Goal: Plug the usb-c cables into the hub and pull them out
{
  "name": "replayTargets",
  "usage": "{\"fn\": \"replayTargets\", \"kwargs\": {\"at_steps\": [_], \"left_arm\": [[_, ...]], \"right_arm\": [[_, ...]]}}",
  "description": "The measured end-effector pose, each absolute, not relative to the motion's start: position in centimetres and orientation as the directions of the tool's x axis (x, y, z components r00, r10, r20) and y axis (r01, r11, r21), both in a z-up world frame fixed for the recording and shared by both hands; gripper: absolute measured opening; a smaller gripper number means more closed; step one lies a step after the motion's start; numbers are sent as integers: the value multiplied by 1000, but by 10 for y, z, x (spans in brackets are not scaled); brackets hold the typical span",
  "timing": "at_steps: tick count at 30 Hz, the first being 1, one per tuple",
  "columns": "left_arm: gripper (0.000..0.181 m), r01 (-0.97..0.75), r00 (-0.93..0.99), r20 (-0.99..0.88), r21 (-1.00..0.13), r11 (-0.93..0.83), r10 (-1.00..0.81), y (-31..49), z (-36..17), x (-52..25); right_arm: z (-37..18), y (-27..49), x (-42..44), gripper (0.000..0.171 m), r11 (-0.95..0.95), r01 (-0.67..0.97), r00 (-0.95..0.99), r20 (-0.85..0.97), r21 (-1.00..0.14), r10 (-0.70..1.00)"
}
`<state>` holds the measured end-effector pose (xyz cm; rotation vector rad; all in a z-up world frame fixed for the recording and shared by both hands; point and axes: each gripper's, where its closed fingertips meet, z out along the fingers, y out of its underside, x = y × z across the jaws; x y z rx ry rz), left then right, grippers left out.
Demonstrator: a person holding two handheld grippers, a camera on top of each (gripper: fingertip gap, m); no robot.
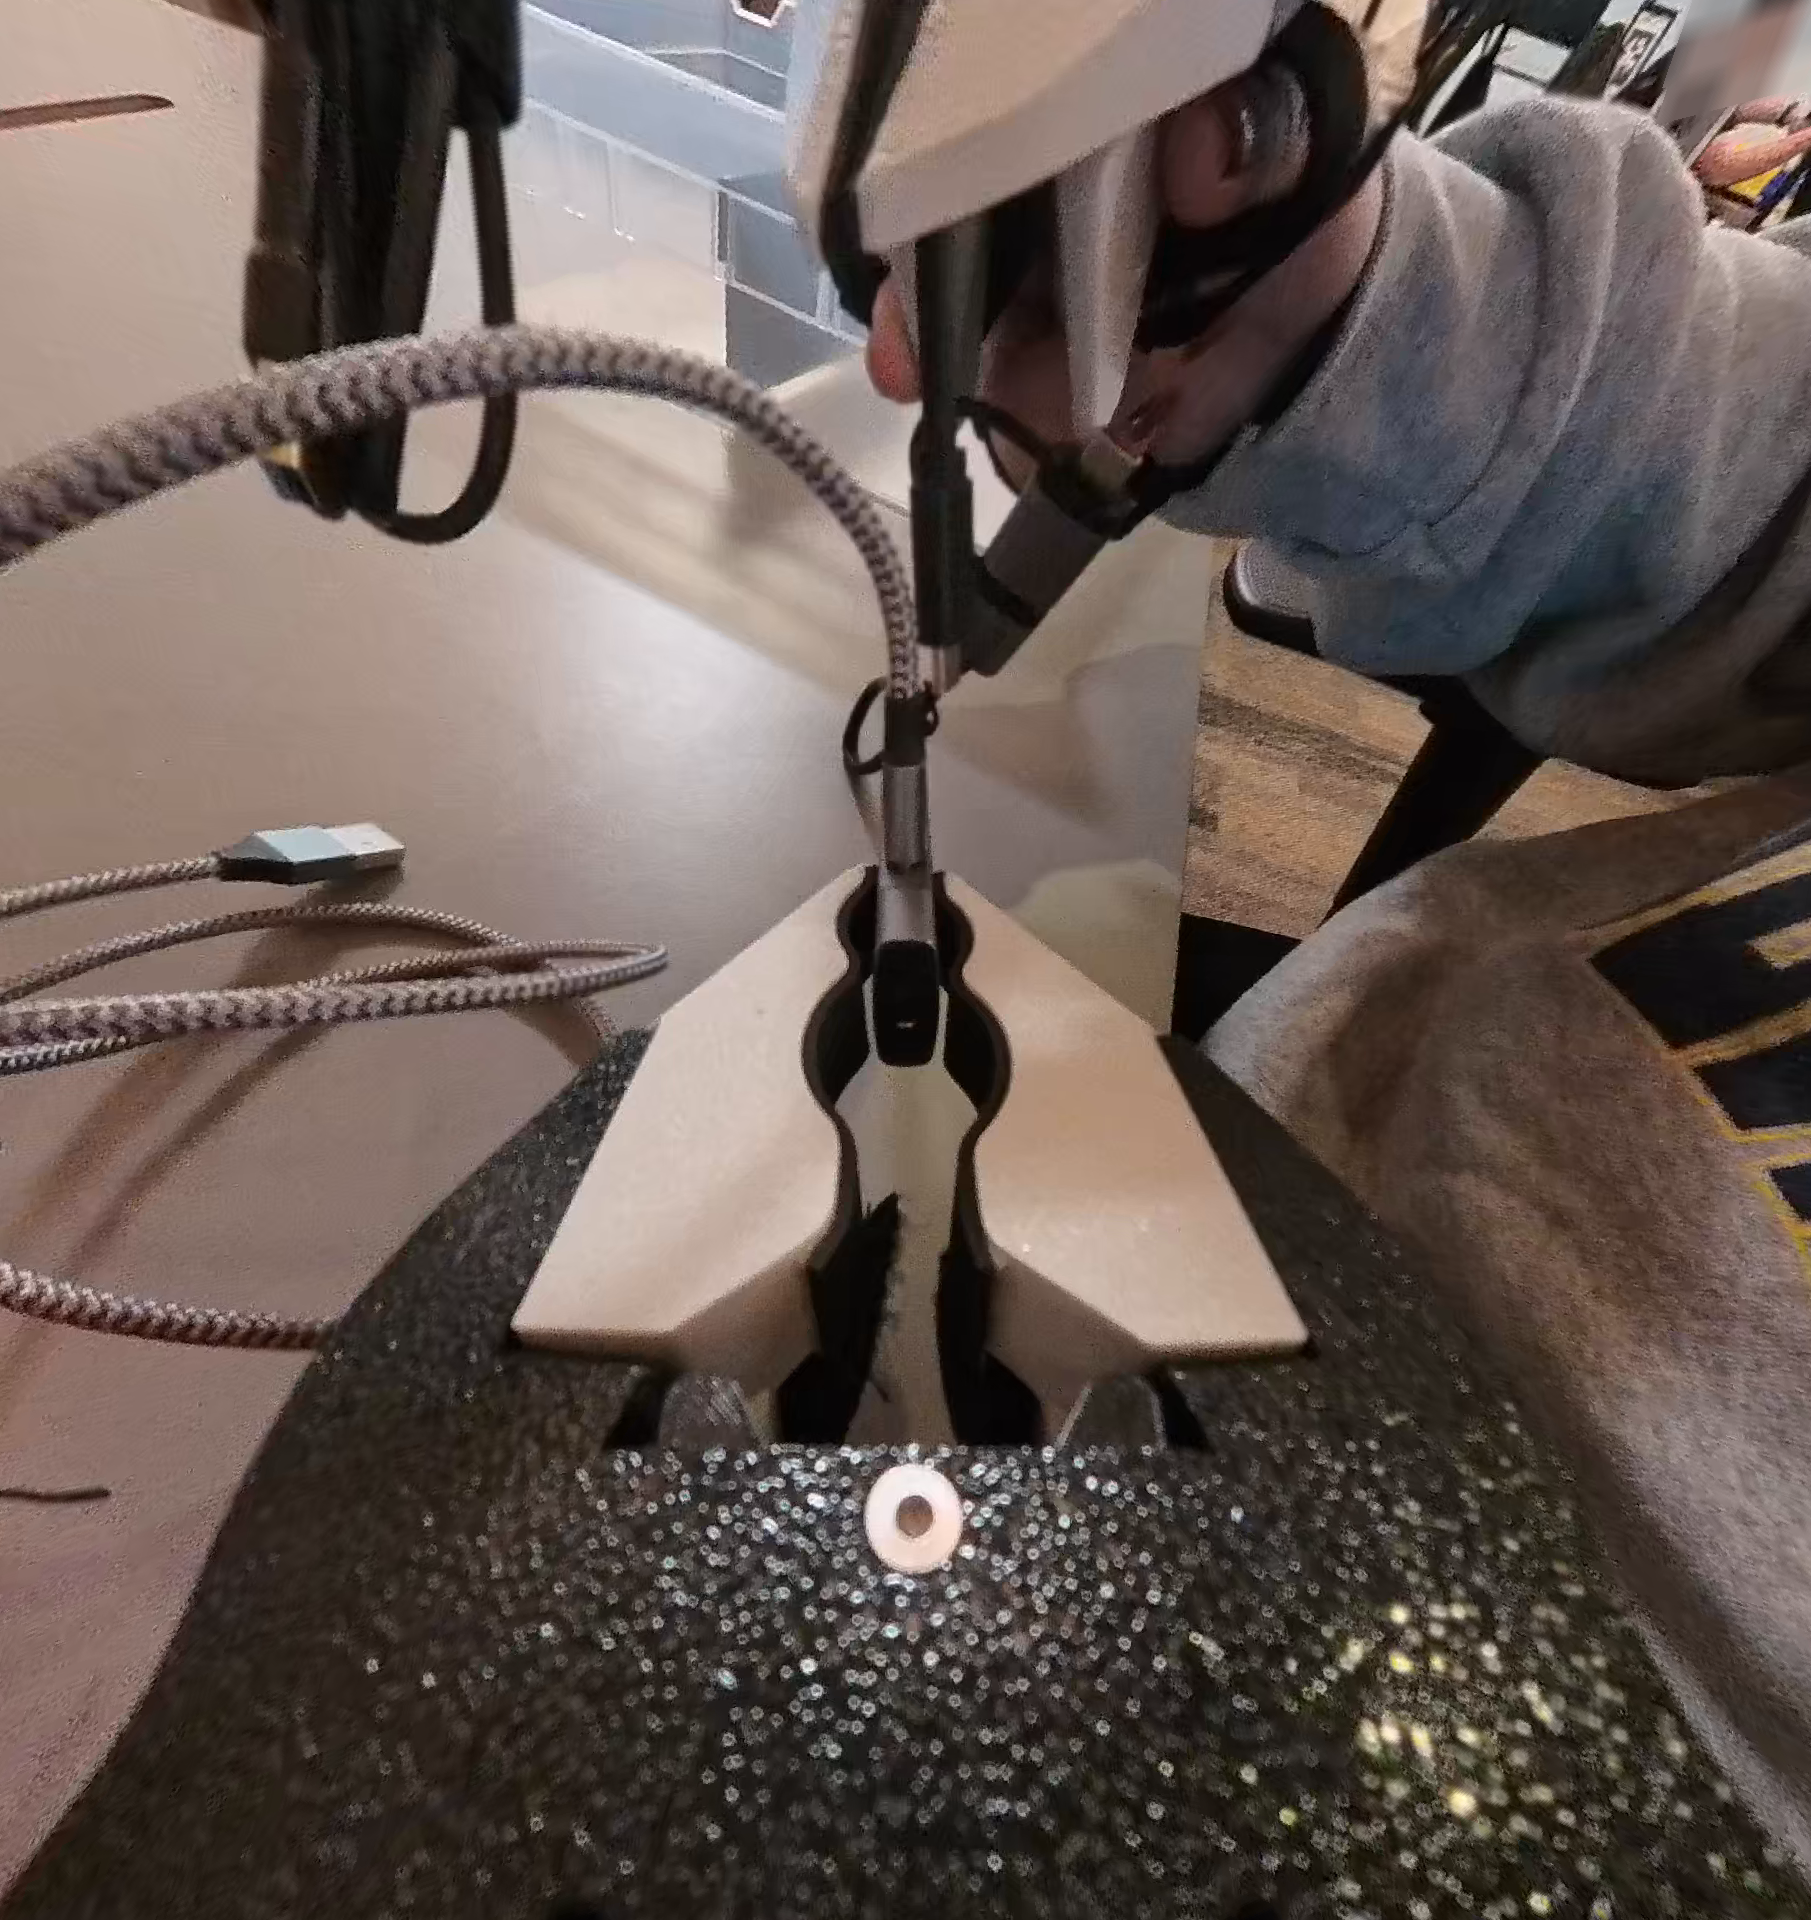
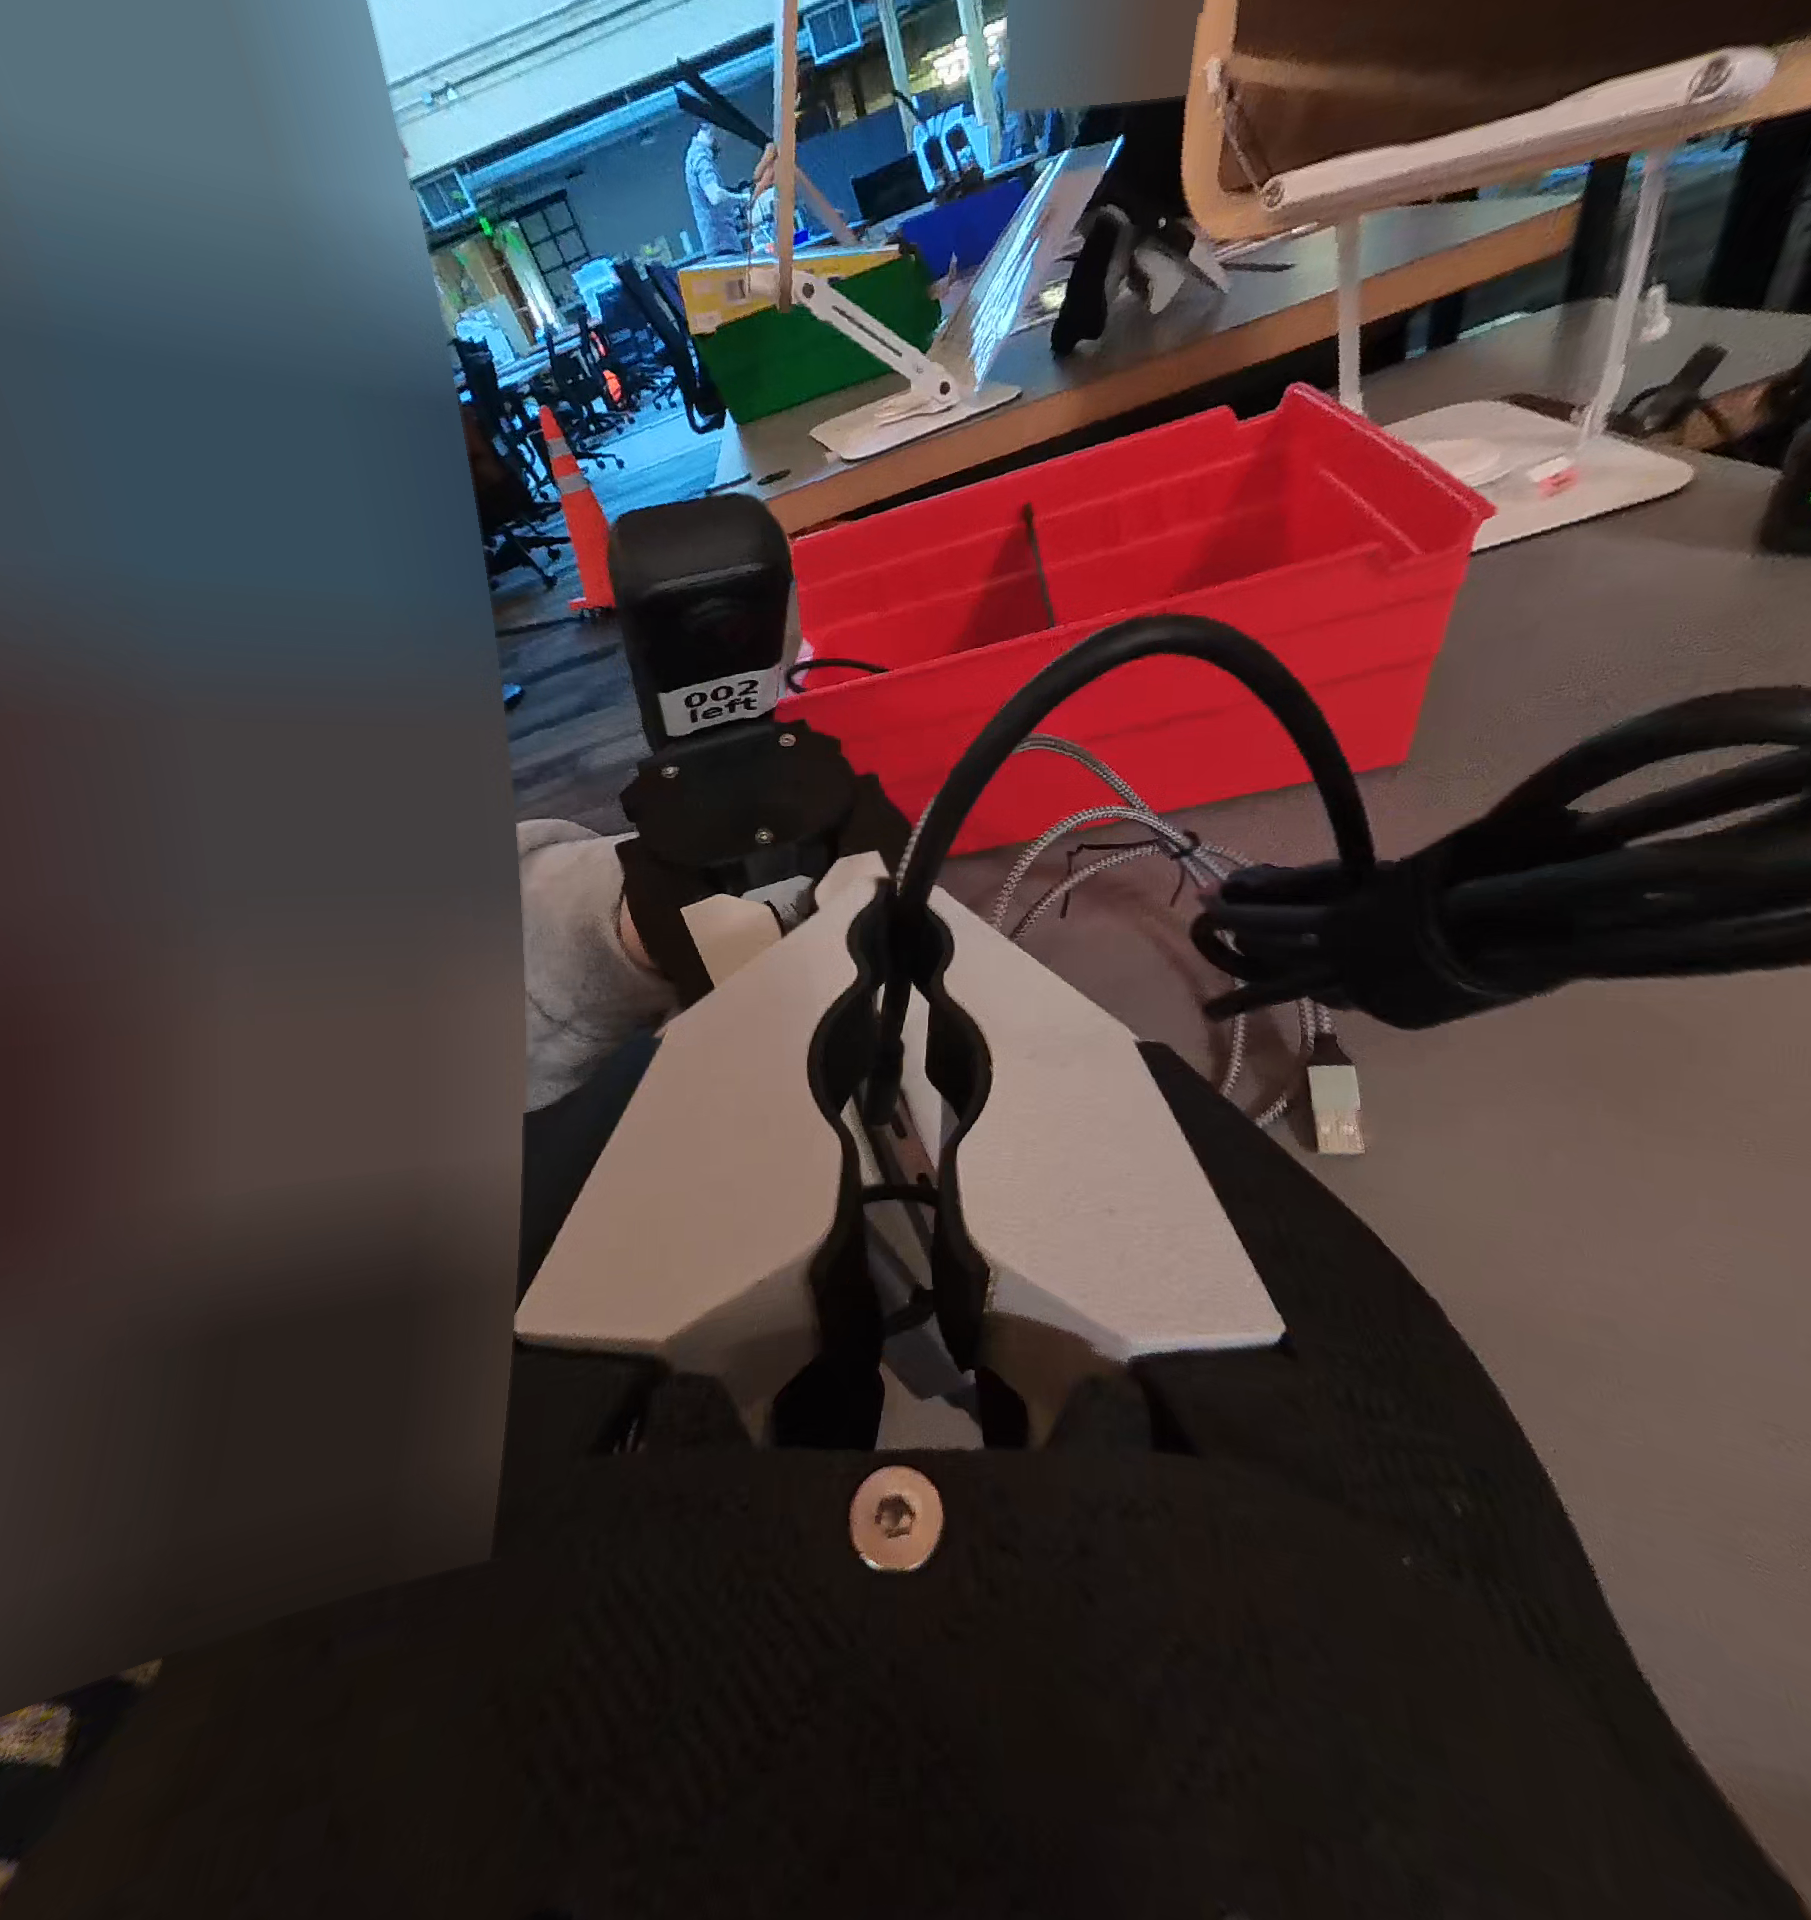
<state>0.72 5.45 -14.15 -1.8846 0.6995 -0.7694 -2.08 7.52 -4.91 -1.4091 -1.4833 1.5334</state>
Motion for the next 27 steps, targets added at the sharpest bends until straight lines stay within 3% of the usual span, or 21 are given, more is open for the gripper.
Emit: {"fn": "replayTargets", "kwargs": {"at_steps": [14,27], "left_arm": [[7,-145,592,234,-910,-388,-771,49,-143,11],[7,-172,570,234,-903,-394,-787,46,-145,15]], "right_arm": [[-67,68,-24,1,-229,244,-316,-301,-942,900],[-74,53,-20,0,-38,281,-448,-167,-959,878]]}}
